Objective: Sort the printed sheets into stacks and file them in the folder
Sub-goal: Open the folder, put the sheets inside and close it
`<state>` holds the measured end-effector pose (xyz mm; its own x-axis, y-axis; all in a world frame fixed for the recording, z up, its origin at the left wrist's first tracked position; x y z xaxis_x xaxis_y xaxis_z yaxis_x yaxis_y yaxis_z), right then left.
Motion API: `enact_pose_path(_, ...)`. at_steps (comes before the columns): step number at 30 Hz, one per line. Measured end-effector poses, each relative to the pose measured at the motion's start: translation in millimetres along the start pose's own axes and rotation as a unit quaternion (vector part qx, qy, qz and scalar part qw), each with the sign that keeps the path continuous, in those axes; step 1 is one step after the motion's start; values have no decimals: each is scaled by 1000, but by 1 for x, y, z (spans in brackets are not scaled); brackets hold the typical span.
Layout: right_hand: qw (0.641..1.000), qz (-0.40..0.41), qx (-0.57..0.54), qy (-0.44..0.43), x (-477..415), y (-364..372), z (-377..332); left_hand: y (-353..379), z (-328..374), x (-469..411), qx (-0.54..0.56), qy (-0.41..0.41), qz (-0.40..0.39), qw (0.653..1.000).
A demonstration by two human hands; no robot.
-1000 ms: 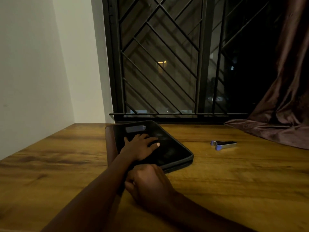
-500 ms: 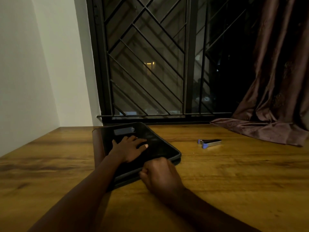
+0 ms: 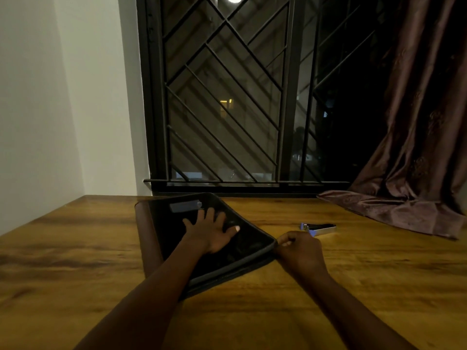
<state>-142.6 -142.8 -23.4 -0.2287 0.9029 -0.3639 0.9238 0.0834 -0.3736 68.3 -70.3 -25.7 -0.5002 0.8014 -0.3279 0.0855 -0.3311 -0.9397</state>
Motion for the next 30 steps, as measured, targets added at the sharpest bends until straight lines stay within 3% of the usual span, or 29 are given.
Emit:
enact_pose_path(6, 983, -181, 19, 15, -39, 38, 7, 18, -1, 1, -1, 16, -65, 998)
enact_pose_path(12, 961, -269, 63, -7, -77, 93, -4, 10, -1, 1, 18, 45, -47, 998)
enact_pose_path(16, 957, -286, 55, 14, -92, 113, -7, 9, -2, 12, 19, 82, -45, 995)
enact_pose_path(21, 973, -229, 33, 15, -109, 133, -8, 3, 0, 22, 24, 112, -53, 992)
enact_pose_path(24, 970, -240, 30, 26, -111, 145, -7, -6, 0, 24, 39, 135, -55, 989)
enact_pose_path(28, 964, -258, 3, 55, -112, 151, -2, -34, -24, -3, 240, 44, 43, 969)
enact_pose_path(30, 963, -263, 5, 55, -115, 153, -2, -27, -52, -24, 139, 1, 49, 989)
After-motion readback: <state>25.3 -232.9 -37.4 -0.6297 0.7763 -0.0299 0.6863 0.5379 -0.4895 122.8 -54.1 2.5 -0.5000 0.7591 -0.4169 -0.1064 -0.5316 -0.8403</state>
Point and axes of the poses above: each hand's wrist, its own x-axis away from the middle knuckle, its own y-axis out of the palm, z = x × y, the point moved 10 cm from there along -x, towards the middle knuckle, and after that the axes turned 14 degrees about z, right-handed, at the moved point
